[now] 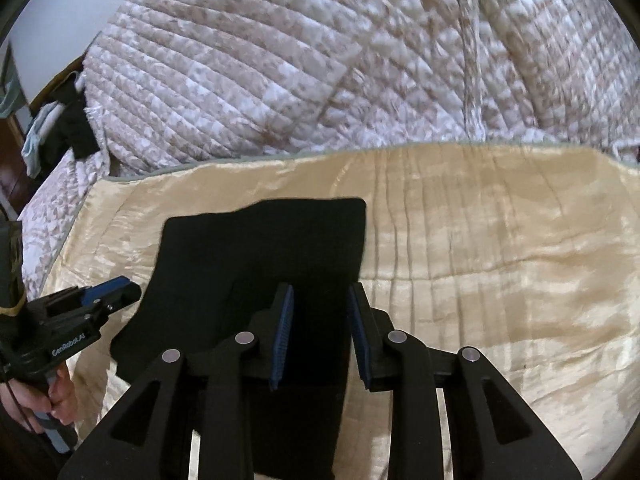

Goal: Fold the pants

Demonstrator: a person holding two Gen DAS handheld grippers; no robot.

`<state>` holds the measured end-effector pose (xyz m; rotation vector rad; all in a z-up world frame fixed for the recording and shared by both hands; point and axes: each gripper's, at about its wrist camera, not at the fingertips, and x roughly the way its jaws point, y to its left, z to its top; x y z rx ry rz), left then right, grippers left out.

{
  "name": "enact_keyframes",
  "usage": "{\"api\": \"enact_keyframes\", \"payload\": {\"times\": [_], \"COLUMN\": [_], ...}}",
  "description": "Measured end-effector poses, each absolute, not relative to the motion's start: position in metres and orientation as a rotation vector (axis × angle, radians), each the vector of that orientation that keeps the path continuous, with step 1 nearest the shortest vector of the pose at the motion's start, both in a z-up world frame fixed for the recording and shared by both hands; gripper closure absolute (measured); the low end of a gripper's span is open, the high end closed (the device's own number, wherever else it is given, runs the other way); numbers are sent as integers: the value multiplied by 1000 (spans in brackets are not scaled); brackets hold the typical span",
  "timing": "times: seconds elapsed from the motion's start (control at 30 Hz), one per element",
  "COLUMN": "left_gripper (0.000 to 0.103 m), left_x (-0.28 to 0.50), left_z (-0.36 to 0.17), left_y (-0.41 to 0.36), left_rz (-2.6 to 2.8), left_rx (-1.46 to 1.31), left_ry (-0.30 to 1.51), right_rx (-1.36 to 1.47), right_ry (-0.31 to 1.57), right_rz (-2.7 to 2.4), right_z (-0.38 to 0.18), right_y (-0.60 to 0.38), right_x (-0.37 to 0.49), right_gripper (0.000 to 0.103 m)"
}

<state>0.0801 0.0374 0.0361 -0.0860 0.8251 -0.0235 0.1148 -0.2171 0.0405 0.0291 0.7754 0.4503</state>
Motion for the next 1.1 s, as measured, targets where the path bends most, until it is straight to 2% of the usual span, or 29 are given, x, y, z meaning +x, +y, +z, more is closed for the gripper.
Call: {"api": "enact_keyframes", "payload": {"times": [0.3,0.4,0.5,0.67,0.77,0.9,1.1], "left_gripper": [75,75,75,75,66,61,60], "left_x": [53,39,34,24,24,24,17], "left_z": [51,43,21,18,17,15,23], "left_y": [11,-1,-14,-9,0,9,4], "left_rz": [-88,-122,-126,-130,-120,-131,-100], "left_rx": [-70,-61,-4,1,-22,-85,-65], "left_ry": [764,759,800,756,769,794,788], "right_rx": [-61,-84,-162,-247,-183,-172,-147], "right_ry": [712,730,832,795,803,800,790], "right_rz": [536,560,558,544,547,534,529], "right_z": [48,37,6,3,9,7,12], "right_y": [-191,-184,-171,-163,-173,-179,-184], "right_x": [78,68,66,56,56,51,43], "right_gripper": [75,75,75,73,73,73,73]}}
